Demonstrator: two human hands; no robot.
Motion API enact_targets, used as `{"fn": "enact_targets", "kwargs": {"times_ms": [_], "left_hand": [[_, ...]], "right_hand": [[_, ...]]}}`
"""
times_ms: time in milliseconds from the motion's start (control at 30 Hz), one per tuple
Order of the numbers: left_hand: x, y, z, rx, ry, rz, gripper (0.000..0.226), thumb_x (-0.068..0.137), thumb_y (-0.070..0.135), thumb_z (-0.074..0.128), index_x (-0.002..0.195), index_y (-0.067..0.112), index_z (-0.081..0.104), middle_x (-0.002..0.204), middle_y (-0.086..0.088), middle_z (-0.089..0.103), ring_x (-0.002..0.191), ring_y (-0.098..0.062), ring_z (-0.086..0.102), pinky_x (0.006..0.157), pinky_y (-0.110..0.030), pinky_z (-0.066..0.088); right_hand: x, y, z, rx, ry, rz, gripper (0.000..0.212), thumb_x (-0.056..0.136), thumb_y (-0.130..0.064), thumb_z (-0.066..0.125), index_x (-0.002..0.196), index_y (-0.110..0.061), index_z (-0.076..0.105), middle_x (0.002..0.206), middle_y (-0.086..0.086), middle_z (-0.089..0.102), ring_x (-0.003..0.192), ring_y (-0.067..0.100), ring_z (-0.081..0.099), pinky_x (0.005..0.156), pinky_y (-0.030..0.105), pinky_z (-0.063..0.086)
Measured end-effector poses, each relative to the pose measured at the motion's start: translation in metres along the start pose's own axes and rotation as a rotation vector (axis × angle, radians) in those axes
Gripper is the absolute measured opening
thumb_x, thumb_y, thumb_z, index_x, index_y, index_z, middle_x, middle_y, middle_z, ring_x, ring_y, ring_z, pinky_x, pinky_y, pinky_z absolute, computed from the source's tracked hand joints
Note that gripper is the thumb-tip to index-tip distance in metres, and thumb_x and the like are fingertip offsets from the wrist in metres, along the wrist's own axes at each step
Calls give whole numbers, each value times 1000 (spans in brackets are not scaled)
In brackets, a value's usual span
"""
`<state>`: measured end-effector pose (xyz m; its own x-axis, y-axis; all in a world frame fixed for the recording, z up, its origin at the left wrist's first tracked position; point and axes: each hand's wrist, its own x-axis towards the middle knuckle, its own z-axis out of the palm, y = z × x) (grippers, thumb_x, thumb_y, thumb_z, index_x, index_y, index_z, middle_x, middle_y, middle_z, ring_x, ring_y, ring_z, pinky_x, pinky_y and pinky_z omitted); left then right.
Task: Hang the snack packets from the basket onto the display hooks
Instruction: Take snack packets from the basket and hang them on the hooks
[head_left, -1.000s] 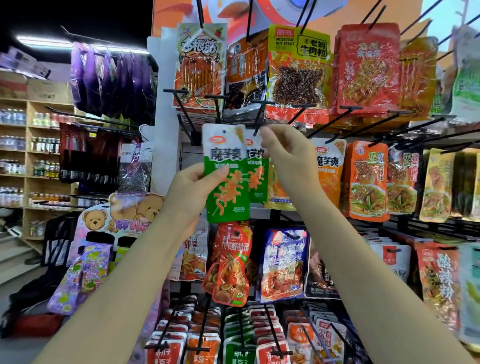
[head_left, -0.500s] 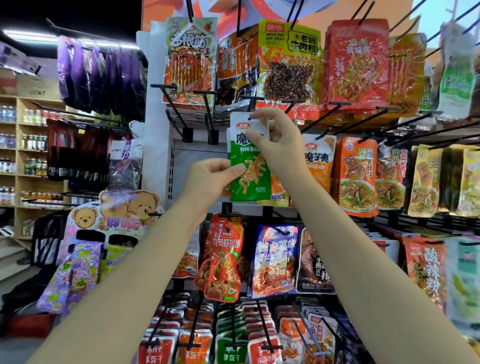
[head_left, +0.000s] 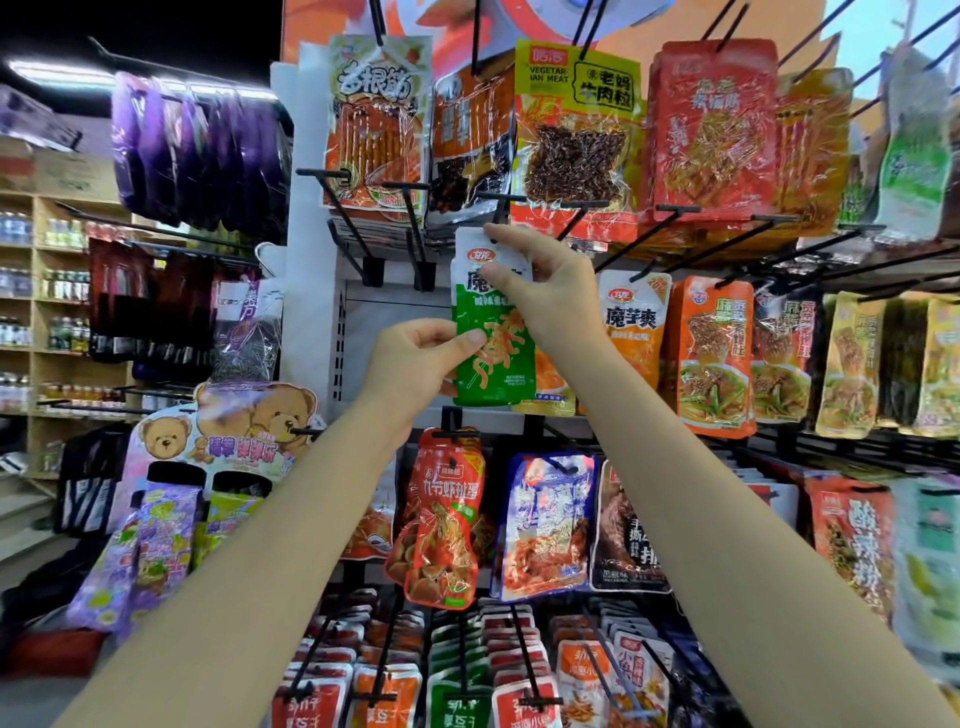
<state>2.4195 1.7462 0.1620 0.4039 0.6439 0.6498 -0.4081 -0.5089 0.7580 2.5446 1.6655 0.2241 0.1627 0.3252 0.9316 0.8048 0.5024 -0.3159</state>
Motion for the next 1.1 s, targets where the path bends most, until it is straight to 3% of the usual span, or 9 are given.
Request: {"fn": "enact_targets", "kwargs": {"times_ms": [100,167,233,367,467,600,800,967,1100], "left_hand": [[-1,-2,-1,25,-4,-22,8,90,16,75,83,14,71,69,3,75,61,-11,70,60,-31,59],[-2,-3,-3,37,2,-35,8,90,17,74,83,15,71,69,4,75,63,-11,70,57,-26,57],[-2,-2,-4,140,34,-3,10,90,22,75,96,15,72,81,5,75,77,-16,72,59,-24,55],[2,-5,-9,894,64,400,79,88,41,75,154,26,33,147,-3,44,132,-21,45,100,-40,47],[11,-7,-5,1179,-24,577,77,97,49,58,160,36,15,169,-5,5,154,-30,10,115,-51,33],[29,-17,1,1370,-75,524,71,102,53,44,162,33,11,170,-3,-7,156,-32,2,117,-51,31],[19,-17,-5,1171,-84,557,61,104,51,41,160,32,23,170,3,5,156,-25,4,120,-51,21],[-46,-19,24,791,-95,740,52,99,47,43,142,20,55,154,-2,45,146,-24,33,118,-48,28],[-123,-64,96,570,-245,834,38,97,33,54,125,11,67,133,-7,61,128,-26,50,112,-38,32]], "right_hand": [[-1,0,1,-45,-30,84,46,90,-19,75,134,-16,64,125,-5,67,113,0,55,88,2,39],[-4,3,1,-149,-44,94,44,92,-23,74,134,-17,64,95,-16,62,81,-6,50,71,6,38],[-9,5,-2,-314,-21,26,39,93,-26,72,131,-20,65,89,-13,50,67,0,44,64,12,35],[-25,15,-16,-704,34,-227,42,91,-34,72,130,-18,66,111,9,55,94,22,53,81,37,48],[-34,26,-21,-926,-102,-146,56,95,-49,62,145,-29,50,136,13,47,123,34,45,97,51,42],[-37,33,-20,-1010,-238,-73,66,96,-55,55,155,-35,32,151,12,37,135,36,36,107,53,39],[-51,20,-33,-769,-143,-144,47,100,-38,57,144,-22,51,138,11,47,124,29,46,102,45,45],[-137,-9,-89,-581,109,-219,24,100,-15,56,119,-5,67,111,3,59,100,13,54,88,15,42],[-254,-4,-155,-695,109,-31,19,99,-11,55,106,-1,70,98,1,61,88,7,54,79,11,40]]}}
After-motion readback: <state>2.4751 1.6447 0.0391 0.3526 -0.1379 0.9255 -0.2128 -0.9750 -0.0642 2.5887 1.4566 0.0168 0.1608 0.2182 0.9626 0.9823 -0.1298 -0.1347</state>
